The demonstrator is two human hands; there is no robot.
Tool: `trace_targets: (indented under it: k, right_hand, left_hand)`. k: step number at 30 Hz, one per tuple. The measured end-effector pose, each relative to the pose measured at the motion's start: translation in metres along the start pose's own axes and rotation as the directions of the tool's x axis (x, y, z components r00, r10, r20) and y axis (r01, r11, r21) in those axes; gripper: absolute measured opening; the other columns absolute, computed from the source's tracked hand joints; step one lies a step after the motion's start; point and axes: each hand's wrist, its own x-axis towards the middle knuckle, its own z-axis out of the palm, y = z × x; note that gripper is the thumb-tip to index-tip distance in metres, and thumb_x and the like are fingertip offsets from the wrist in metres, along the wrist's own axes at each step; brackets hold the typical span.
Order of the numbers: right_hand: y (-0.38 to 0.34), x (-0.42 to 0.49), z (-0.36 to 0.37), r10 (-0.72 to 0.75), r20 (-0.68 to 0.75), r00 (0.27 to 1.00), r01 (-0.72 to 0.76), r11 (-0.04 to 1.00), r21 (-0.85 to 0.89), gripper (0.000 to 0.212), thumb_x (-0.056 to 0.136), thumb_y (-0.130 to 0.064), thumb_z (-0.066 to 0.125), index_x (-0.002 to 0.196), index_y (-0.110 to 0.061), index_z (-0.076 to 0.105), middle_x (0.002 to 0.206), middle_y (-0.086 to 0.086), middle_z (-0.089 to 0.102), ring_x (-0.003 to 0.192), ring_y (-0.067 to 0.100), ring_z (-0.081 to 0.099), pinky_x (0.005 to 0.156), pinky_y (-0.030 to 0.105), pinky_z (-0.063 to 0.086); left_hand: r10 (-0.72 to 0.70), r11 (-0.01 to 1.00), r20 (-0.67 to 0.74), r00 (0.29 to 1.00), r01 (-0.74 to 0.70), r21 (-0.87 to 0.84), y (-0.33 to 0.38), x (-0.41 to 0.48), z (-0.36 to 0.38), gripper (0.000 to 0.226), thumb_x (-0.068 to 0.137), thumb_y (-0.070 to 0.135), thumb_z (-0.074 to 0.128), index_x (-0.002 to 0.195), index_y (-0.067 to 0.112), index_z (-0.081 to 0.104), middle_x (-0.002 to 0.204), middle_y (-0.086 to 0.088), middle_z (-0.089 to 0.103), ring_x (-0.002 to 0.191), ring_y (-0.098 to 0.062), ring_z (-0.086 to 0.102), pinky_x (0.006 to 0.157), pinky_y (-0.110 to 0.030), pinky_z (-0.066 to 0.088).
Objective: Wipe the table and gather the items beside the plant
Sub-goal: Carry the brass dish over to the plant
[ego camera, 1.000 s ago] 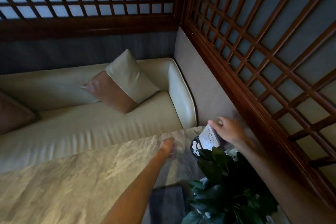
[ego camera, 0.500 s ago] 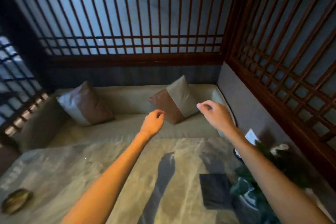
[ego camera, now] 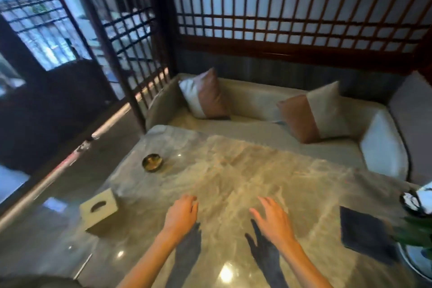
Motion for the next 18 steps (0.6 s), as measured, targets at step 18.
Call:
trace_targets:
  k: [18]
  right_hand:
    - [-0.258, 0.151, 0.110, -0.026, 0.266, 0.964, -0.077, 0.926, 0.371, 0.047, 0.089, -0.047, 0.057, 0.129, -0.021, 0.058, 0.123, 0.003, 0.066, 0.114, 0.020, 0.061, 0.097, 0.033, 0.047]
  left_hand:
    - [-0.487, 0.799, -0.050, 0.872, 0.422, -0.429, -0.231, 0.098, -0.103, 0.037, 0.096, 0.030, 0.046, 0.129, 0.013, 0.049, 0.124, -0.010, 0.062, 0.113, -0.028, 0.060, 0.096, -0.038, 0.048]
